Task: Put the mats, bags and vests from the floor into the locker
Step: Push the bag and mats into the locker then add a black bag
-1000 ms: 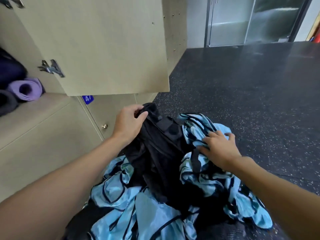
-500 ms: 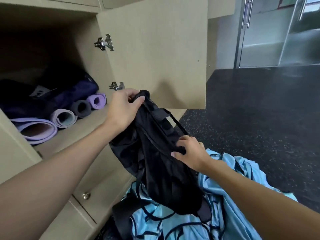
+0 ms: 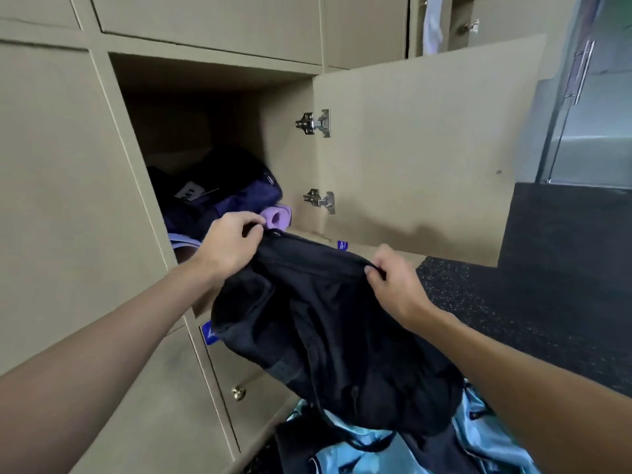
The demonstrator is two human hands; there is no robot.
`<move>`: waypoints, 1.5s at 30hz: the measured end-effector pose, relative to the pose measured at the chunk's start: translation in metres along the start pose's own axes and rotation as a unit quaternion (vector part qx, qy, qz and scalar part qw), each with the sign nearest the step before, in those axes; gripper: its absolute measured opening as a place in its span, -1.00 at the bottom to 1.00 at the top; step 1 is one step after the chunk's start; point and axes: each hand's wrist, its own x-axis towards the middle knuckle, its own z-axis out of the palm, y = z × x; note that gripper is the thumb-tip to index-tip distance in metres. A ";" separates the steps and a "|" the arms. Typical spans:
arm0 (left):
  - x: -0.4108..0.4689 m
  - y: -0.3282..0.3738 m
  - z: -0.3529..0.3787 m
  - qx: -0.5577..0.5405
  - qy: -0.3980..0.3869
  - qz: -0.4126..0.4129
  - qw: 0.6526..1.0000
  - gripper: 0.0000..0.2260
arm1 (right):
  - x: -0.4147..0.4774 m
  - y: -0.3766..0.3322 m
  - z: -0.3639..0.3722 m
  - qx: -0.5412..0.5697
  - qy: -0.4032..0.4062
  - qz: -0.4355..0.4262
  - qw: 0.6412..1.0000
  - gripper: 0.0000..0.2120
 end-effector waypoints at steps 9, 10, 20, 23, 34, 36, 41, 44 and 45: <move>0.024 -0.015 0.001 0.106 -0.111 0.002 0.988 -0.06 | 0.068 -0.017 0.023 0.021 0.058 -0.053 0.997 -0.83; 0.028 -0.012 0.004 0.144 -0.120 0.024 0.982 -0.02 | 0.076 -0.018 0.024 0.019 0.057 -0.059 0.996 -0.83; 0.079 0.020 -0.003 0.222 -0.048 0.116 0.967 -0.71 | 0.148 -0.057 0.013 0.058 0.061 -0.114 0.990 -0.85; 0.095 0.031 -0.007 0.132 -0.067 0.083 0.985 -0.64 | 0.164 -0.074 0.017 0.068 0.048 -0.138 0.987 -0.85; 0.150 -0.003 -0.013 0.115 -0.031 0.036 0.992 -0.84 | 0.220 -0.069 0.036 0.042 -0.106 -0.212 0.971 -0.86; 0.162 -0.007 -0.015 0.106 -0.017 0.038 0.993 -0.82 | 0.228 -0.062 0.032 -0.020 -0.133 -0.209 0.969 -0.67; 0.191 -0.008 -0.033 0.094 0.038 0.047 0.994 -0.89 | 0.249 -0.048 0.033 -0.155 -0.047 -0.194 0.968 -0.23; 0.211 -0.002 -0.047 0.123 0.091 0.058 0.987 -0.89 | 0.264 -0.050 0.046 -0.131 0.008 -0.215 0.968 -0.19; 0.217 0.000 -0.051 0.143 0.107 0.058 0.982 -0.90 | 0.269 -0.053 0.051 -0.124 0.025 -0.226 0.966 -0.20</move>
